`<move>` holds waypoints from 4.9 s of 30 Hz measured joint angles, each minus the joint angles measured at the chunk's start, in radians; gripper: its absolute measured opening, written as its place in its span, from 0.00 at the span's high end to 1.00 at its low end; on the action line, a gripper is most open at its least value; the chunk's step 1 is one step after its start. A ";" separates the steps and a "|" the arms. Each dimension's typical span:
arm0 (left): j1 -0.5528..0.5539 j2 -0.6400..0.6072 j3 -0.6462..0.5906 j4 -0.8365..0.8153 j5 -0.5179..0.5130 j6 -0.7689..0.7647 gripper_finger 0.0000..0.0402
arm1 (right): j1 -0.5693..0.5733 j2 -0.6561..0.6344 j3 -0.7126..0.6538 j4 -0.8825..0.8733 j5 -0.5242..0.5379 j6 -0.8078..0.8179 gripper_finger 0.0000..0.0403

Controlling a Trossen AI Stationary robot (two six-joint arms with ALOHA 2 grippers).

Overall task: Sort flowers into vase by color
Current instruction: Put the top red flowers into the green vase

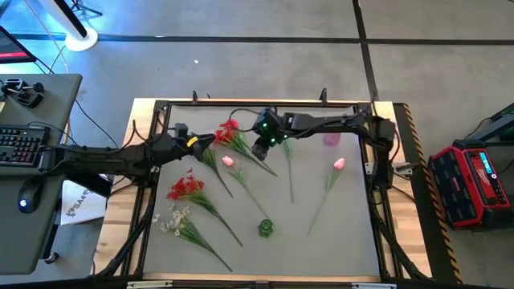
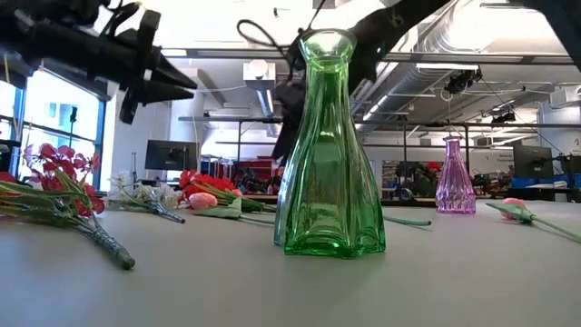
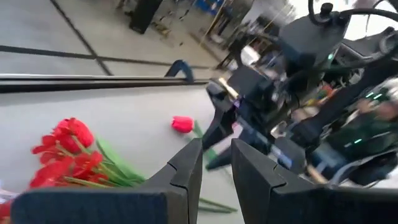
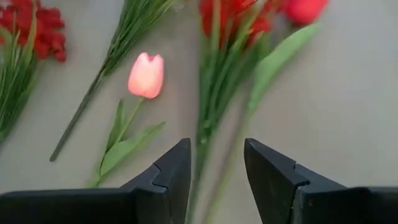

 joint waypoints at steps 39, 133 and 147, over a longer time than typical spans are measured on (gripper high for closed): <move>0.002 0.092 0.166 -0.240 -0.031 0.181 0.82 | 0.023 -0.205 -0.001 -0.142 0.200 -0.015 0.66; -0.081 0.108 0.166 -0.401 0.025 -0.192 0.82 | 0.054 0.048 -0.003 0.146 0.124 0.162 0.99; -0.063 0.108 0.165 0.021 -0.011 0.247 0.77 | 0.095 -0.236 -0.001 0.379 0.171 0.166 1.00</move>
